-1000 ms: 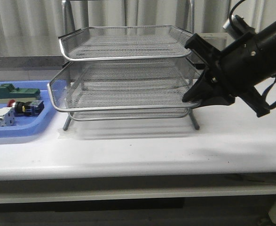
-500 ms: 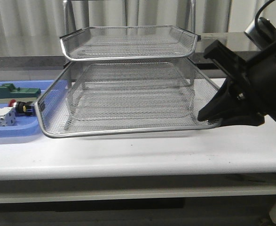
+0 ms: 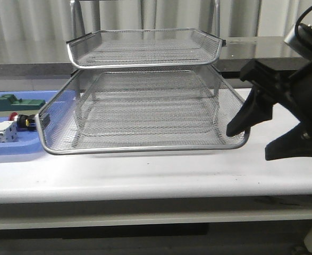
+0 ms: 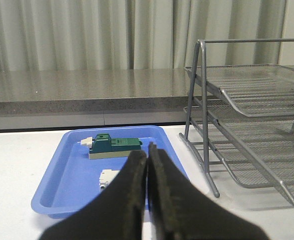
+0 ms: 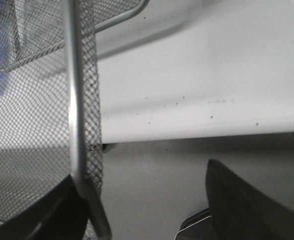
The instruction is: Place button on rack with both arms
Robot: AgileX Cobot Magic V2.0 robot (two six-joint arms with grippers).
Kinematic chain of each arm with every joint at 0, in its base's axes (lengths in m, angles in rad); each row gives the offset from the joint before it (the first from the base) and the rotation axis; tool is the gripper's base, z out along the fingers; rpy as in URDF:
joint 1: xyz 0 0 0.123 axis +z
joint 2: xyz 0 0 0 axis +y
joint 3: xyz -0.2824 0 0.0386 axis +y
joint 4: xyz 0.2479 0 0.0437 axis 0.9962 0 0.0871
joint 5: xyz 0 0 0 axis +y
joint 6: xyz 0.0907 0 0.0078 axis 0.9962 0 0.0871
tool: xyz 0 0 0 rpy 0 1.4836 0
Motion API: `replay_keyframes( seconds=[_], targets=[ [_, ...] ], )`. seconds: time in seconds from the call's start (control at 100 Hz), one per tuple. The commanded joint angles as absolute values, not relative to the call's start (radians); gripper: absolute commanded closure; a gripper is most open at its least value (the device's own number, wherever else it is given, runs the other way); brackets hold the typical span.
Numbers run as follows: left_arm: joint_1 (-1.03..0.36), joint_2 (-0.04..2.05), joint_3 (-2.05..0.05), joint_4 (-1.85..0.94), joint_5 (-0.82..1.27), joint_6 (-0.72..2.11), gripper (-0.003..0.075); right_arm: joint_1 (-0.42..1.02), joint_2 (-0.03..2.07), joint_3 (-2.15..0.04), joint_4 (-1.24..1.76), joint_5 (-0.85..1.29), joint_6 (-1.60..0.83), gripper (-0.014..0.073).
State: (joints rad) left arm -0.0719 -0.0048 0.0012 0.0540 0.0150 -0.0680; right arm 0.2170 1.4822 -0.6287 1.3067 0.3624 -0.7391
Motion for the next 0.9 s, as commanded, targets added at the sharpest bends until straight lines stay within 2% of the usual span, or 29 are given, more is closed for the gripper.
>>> replay_keyframes(
  seconds=[0.0, 0.32, 0.89],
  targets=[
    [-0.073, -0.040, 0.047, 0.053, -0.061, -0.075, 0.0716, 0.208, 1.415, -0.646, 1.307, 0.334, -0.759, 0.0078],
    [-0.073, -0.040, 0.047, 0.053, -0.061, -0.075, 0.0716, 0.208, 1.234, -0.646, 1.295, 0.323, -0.759, 0.0082],
    [-0.073, -0.040, 0.047, 0.053, -0.061, -0.075, 0.0716, 0.200, 1.021, -0.690, 1.076, 0.363, -0.758, 0.0086]
  ],
)
